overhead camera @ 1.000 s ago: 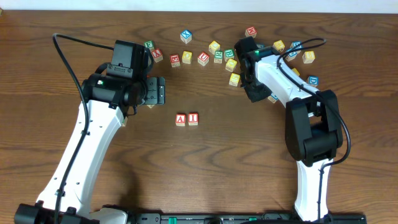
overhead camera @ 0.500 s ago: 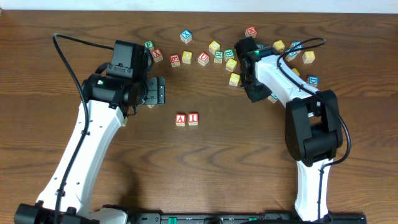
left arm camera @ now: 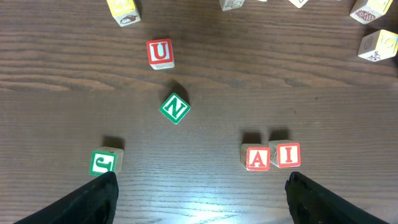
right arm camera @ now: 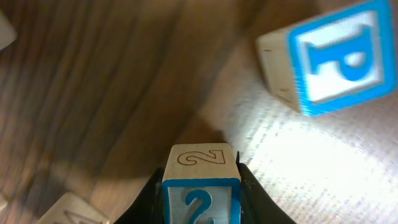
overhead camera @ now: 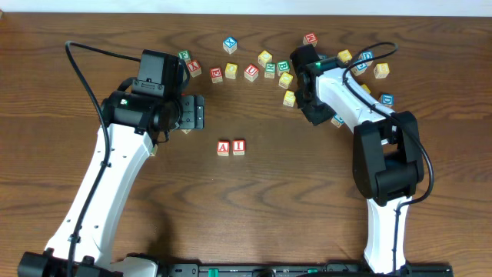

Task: Spell out AI2
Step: 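Lift the 2 block and carry it toward the right of I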

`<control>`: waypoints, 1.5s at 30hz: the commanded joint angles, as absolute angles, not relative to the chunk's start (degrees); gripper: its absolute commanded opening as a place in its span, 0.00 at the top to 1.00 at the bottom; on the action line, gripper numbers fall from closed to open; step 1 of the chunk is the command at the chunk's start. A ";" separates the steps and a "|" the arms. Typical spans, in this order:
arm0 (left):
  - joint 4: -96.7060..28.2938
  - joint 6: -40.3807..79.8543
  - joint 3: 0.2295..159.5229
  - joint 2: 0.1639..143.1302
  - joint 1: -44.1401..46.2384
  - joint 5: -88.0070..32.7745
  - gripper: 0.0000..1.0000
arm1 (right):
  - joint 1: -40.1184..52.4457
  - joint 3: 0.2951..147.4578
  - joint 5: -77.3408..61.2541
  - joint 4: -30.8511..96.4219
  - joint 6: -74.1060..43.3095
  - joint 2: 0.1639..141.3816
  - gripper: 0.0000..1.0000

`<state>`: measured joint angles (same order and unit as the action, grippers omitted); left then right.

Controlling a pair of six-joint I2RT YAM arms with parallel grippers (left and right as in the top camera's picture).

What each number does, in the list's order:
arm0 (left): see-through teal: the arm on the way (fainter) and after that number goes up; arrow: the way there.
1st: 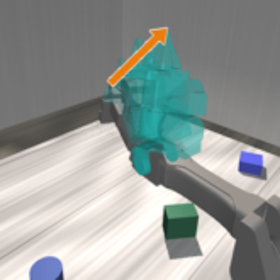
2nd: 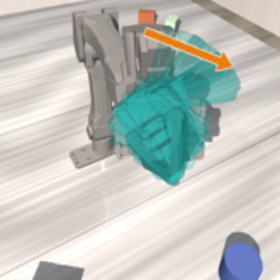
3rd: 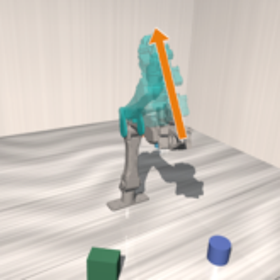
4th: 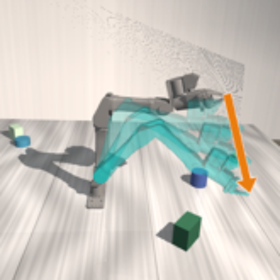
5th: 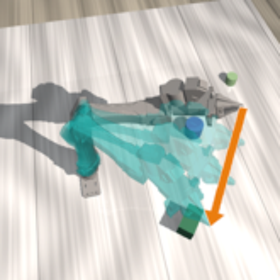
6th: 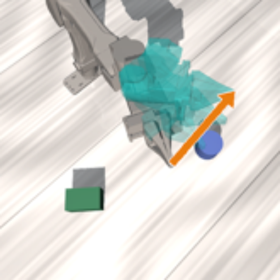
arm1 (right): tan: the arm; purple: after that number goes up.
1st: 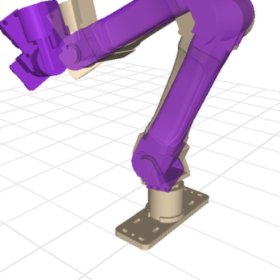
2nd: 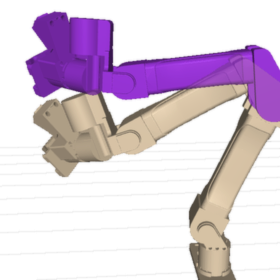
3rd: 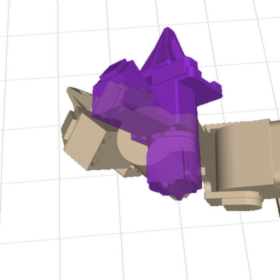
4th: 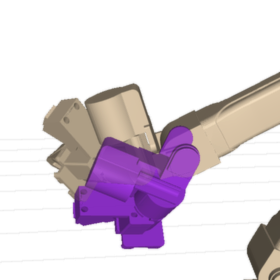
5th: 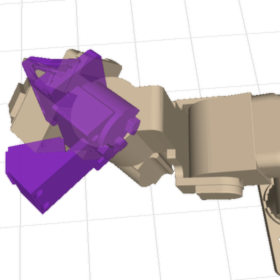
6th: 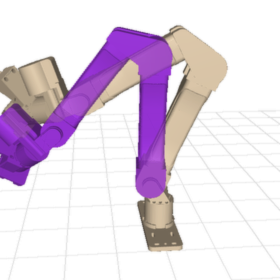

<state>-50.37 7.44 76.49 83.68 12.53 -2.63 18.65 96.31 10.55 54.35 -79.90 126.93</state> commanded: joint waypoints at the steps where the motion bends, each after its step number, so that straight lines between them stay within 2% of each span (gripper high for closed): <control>1: -50.52 7.09 77.47 83.48 12.49 -1.89 0.15 | 18.65 95.90 7.29 53.52 -71.11 127.61 0.94; 8: -50.52 7.09 77.47 83.48 12.49 -1.87 0.15 | 20.62 95.96 6.87 53.08 -59.46 127.61 0.89; 15: -50.52 7.09 77.47 83.48 12.49 -1.89 0.15 | 23.44 96.01 6.33 53.12 -50.22 127.61 0.95; 24: -50.54 7.09 77.47 83.48 12.49 -1.89 0.16 | 27.53 96.01 2.98 53.80 -40.75 127.61 0.97; 35: -50.54 7.09 77.47 83.48 12.49 -1.89 0.15 | 31.59 96.01 0.25 56.75 -34.98 127.61 0.99; 45: -50.96 7.09 77.47 83.48 12.49 -1.89 0.15 | 35.44 96.01 -0.60 59.37 -35.03 127.61 0.99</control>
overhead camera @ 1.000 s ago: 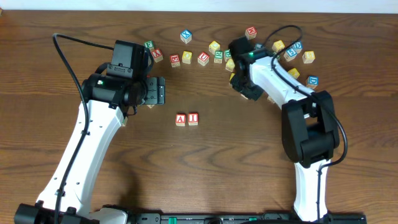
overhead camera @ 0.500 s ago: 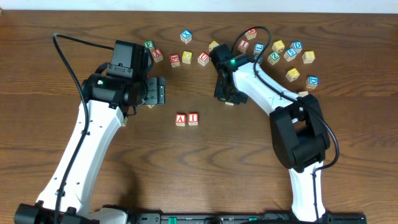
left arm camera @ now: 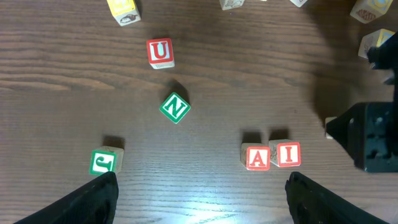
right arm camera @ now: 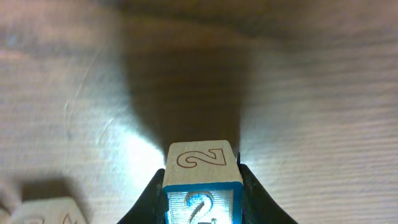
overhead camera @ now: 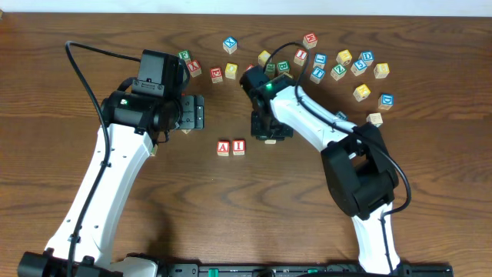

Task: Spell out AI2
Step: 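Lift the 2 block and carry it toward the right of I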

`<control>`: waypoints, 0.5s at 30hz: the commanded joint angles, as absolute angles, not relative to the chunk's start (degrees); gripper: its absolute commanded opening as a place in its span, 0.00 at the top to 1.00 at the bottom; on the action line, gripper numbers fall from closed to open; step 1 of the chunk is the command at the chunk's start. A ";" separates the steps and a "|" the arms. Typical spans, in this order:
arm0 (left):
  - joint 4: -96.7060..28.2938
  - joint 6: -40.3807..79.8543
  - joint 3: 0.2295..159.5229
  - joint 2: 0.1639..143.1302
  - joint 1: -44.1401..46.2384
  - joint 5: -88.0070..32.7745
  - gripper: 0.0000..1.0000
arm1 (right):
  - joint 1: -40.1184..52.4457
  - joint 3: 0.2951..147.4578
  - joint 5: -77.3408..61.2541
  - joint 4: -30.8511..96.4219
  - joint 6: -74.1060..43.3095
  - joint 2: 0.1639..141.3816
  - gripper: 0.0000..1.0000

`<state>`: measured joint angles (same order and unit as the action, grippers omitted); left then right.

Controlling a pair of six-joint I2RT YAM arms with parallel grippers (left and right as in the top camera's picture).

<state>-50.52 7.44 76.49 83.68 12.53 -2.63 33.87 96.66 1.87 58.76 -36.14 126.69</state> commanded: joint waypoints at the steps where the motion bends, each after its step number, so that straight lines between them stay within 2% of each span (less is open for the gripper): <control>1: -51.05 7.09 77.47 83.48 12.49 -1.89 0.15 | 35.83 96.01 -0.60 59.42 -35.03 127.61 0.99; 15: -51.81 7.09 77.45 83.48 12.49 -1.87 0.15 | 38.98 95.98 -2.52 61.49 -35.03 127.61 0.99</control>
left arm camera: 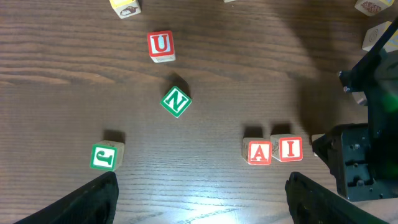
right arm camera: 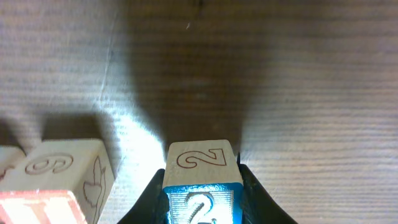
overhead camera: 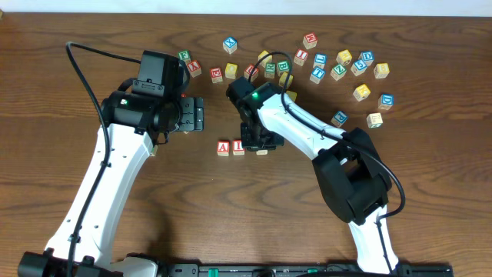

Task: Spell out AI2
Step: 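Lift the 2 block and carry it toward the right of I, then lower the blue 2 block beside the right side of the I block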

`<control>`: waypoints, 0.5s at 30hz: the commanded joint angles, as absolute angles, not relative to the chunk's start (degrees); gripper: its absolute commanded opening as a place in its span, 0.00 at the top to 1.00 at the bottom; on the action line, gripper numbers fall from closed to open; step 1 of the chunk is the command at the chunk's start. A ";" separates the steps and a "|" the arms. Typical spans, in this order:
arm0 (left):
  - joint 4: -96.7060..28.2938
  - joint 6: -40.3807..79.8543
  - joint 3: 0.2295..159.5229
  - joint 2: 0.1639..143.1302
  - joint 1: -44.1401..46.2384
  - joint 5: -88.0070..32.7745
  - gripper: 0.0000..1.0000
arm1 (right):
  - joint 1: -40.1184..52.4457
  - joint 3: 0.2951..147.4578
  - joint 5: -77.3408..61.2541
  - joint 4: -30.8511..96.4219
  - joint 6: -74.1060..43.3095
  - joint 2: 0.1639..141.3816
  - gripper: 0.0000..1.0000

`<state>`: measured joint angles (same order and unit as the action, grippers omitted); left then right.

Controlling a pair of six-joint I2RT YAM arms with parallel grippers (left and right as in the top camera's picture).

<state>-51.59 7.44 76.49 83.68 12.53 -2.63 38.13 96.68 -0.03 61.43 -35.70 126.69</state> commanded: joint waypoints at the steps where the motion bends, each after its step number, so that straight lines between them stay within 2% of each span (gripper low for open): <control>1: -51.81 7.09 77.45 83.48 12.49 -1.87 0.15 | 39.09 95.98 -2.52 61.19 -35.03 127.61 0.99; 15: -51.79 7.09 77.45 83.48 12.49 -1.87 0.15 | 39.51 95.88 -1.78 57.80 -33.98 127.61 0.99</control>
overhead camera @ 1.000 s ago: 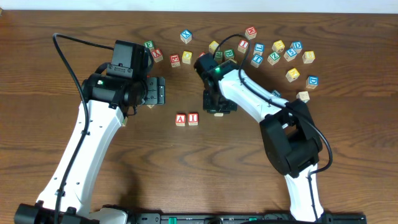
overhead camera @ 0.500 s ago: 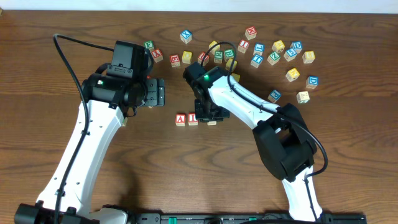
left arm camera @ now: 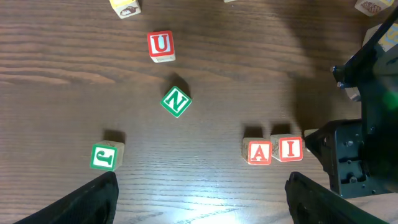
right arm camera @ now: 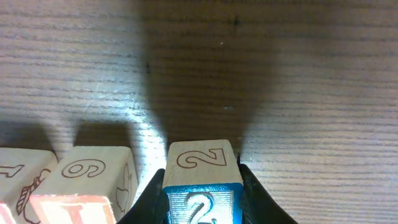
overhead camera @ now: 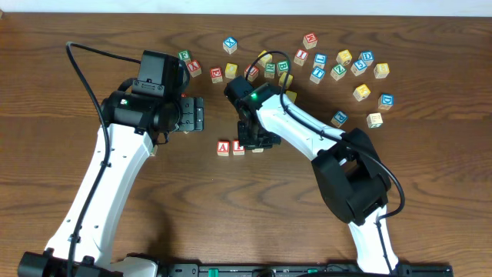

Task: Spell out AI2
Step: 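Lower the blue 2 block beside the right side of the I block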

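On the table stand a red A block (overhead camera: 223,147) and a red I block (overhead camera: 238,146), side by side. My right gripper (right arm camera: 202,186) is shut on the blue 2 block (right arm camera: 202,163), held low just right of the I block (right arm camera: 93,180) with a narrow gap. The A block's corner (right arm camera: 18,171) shows at the far left of that view. In the left wrist view the A (left arm camera: 259,152) and I (left arm camera: 290,149) sit beside the right arm's black head (left arm camera: 351,162). My left gripper (left arm camera: 202,199) hangs open above bare wood, left of the row.
Several loose letter blocks (overhead camera: 323,65) are scattered along the back of the table. A green N block (left arm camera: 176,101), a red U block (left arm camera: 161,45) and a green J block (left arm camera: 103,156) lie left of the row.
My right gripper has shifted a little left with the 2 block, so the I block is closer beside it and the A block's corner now shows. The left arm is unchanged.
My right gripper held the 2 block among the loose blocks at the back right. Then it held it over bare wood right of the A and I row. Then it was near the I block, and now sits close beside it.
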`<control>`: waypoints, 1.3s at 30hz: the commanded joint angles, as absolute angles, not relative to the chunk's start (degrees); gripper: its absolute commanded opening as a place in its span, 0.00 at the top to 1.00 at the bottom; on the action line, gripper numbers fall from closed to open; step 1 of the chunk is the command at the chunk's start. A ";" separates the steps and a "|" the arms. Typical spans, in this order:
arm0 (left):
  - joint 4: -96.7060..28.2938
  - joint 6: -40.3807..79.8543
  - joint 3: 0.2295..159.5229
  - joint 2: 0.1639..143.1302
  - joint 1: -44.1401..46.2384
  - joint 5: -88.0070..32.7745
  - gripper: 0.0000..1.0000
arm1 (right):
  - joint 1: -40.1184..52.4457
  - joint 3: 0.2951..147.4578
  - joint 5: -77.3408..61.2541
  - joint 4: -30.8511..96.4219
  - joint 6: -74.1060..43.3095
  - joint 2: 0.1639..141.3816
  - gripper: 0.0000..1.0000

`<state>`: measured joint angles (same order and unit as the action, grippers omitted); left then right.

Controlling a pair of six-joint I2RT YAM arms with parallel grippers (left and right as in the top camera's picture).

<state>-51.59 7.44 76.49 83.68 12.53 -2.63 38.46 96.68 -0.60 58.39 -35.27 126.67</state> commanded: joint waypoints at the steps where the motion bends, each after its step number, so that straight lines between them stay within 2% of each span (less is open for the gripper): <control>1: -51.79 7.09 77.45 83.48 12.49 -1.87 0.15 | 39.59 95.88 -1.67 57.84 -33.98 127.61 0.99; 39: -52.10 7.09 77.45 85.32 12.49 -1.89 0.16 | 42.17 95.83 3.95 59.22 -36.18 127.61 0.99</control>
<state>-51.90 7.44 76.49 84.86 12.53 -2.63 42.19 96.68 3.22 58.89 -35.40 126.67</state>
